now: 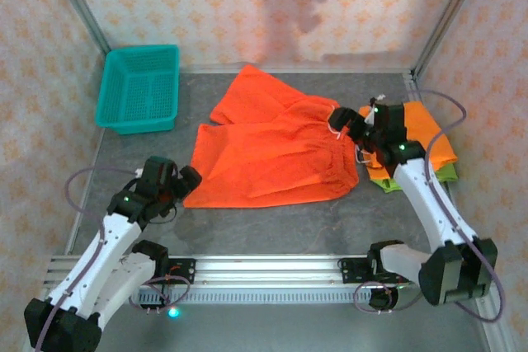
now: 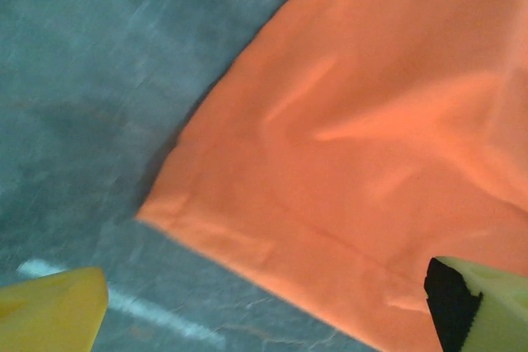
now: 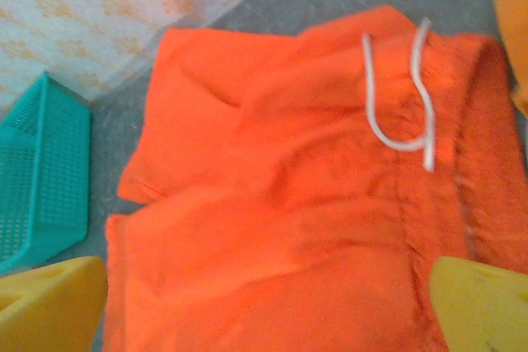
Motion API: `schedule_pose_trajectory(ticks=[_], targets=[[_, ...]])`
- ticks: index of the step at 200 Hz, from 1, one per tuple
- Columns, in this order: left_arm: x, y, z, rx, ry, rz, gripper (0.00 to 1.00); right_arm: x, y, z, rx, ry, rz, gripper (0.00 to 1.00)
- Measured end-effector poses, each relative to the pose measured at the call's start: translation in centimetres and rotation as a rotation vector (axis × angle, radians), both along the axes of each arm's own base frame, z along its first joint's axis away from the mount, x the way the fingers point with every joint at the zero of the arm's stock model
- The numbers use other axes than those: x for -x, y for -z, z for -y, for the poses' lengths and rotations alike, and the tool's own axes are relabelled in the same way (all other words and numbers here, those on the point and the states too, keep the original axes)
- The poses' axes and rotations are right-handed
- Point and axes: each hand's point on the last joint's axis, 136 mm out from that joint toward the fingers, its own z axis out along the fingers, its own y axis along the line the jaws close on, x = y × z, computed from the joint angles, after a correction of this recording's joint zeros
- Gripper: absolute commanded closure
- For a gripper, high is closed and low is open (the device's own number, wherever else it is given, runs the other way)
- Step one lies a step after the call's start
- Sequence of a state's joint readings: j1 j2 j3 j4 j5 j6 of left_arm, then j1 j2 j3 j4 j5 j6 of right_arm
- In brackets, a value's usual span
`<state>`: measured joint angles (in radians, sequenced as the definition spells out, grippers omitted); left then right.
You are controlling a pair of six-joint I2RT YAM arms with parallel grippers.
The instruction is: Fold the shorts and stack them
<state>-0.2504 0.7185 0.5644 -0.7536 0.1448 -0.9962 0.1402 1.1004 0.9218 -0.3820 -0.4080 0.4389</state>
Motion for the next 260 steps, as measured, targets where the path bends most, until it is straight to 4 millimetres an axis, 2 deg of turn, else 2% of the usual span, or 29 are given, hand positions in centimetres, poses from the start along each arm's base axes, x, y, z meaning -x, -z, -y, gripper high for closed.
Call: schedule_pose_trajectory(ticks=[21,52,110,157,184,245,260], targets=[[1.4,1.8,-0.3,0.017,-0.044,-0.055,0.16,2.0,1.4,0.4,-0.007,0.017,-0.018,0.00],[2.1,3.5,-0.4,0.027,-0.083,-0.111,0.33,3.8,3.0,0.8,-0.020,0.037,-0.046,0.00],[2.2,6.7,-0.4,0.006,-0.106,-0.210,0.46,5.1,2.6,1.2,-0.018,0.053,-0.039,0.00],[0.9,7.7,-0.4,-0.014,-0.107,-0.213,0.46,5.6,3.6,1.3,-0.023,0.064,-0.068,0.00],[0.6,8.6,-0.4,-0.041,-0.090,-0.245,0.52,5.8,4.1,1.3,-0.027,0.069,-0.084,0.00],[1.0,9.1,-0.7,-0.104,-0.045,-0.338,0.73,6.1,4.7,1.4,-0.030,0.075,-0.102,0.00],[1.1,9.1,-0.8,-0.121,-0.028,-0.370,0.75,6.2,5.1,1.4,-0.030,0.076,-0.113,0.00]])
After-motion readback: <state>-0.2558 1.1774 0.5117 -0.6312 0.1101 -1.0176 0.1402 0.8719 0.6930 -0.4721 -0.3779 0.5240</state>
